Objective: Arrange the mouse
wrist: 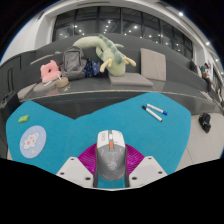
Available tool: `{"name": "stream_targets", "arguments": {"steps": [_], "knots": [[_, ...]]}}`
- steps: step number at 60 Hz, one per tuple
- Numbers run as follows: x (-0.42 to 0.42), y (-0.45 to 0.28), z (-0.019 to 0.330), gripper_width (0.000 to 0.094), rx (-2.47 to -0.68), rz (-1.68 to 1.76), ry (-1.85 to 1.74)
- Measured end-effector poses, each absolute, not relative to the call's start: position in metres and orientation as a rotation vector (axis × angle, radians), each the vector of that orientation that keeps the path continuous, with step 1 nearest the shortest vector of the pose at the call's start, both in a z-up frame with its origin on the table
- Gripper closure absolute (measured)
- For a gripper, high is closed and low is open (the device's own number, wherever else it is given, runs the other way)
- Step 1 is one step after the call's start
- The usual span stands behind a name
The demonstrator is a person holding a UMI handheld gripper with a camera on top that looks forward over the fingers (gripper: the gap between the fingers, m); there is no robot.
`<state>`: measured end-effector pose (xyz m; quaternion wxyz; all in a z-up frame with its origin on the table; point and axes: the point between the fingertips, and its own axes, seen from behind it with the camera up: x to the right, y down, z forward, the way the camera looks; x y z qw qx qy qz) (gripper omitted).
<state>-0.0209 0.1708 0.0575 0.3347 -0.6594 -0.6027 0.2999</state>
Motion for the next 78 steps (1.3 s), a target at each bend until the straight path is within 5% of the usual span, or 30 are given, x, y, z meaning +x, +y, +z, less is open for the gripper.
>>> {"name": "stream_targets", "arguments": {"steps": [9, 17, 33, 45, 50, 55, 78], "knots": [[-0.038, 0.088, 0.125, 0.0590, -1.627, 0.860, -1.581], [-0.058, -0.021, 0.140, 0.0590, -1.592, 0.967, -1.647], [-0.077, -0.191, 0.033, 0.0589, -1.657, 1.002, -1.830], [-0.084, -0.208, -0.011, 0.0537, -1.659, 0.938, -1.853], [-0.084, -0.209, -0.012, 0.0402, -1.652, 0.929, -1.864], [-0.081, -0.202, 0.000, 0.0065, -1.672, 0.959, -1.814], [0.104, -0.109, 0.114, 0.0082, -1.592, 0.964, -1.604]]}}
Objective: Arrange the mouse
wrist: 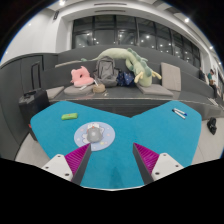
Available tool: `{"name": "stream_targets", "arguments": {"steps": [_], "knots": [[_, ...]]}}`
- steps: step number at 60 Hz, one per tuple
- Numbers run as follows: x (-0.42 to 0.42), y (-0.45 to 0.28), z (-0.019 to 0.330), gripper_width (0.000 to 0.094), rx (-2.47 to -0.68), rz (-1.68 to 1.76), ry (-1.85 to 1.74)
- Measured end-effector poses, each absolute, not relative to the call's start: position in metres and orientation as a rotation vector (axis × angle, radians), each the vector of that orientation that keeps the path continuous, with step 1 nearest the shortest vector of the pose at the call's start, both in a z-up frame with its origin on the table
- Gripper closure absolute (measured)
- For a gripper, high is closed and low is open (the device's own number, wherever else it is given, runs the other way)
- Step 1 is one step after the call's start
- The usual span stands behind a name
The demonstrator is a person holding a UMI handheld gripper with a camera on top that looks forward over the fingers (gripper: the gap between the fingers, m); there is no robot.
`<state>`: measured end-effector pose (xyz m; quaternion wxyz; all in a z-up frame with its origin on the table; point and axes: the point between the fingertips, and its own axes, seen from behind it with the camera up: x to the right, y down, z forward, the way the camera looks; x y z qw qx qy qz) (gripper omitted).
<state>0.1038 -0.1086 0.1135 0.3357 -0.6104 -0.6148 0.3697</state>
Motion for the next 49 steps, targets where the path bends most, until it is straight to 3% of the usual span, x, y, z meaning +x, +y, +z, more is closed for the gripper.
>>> {"name": "stream_targets", "arguments": {"steps": [11, 31, 49], "knots": [[0.188, -0.067, 0.142, 0.0086, -1.578, 0.959, -1.552], [0.265, -0.015, 0.198, 0.0084, -1.497, 0.964, -1.412], [0.286, -0.022, 0.202, 0.0090, -1.462, 0.979, -1.431]]}}
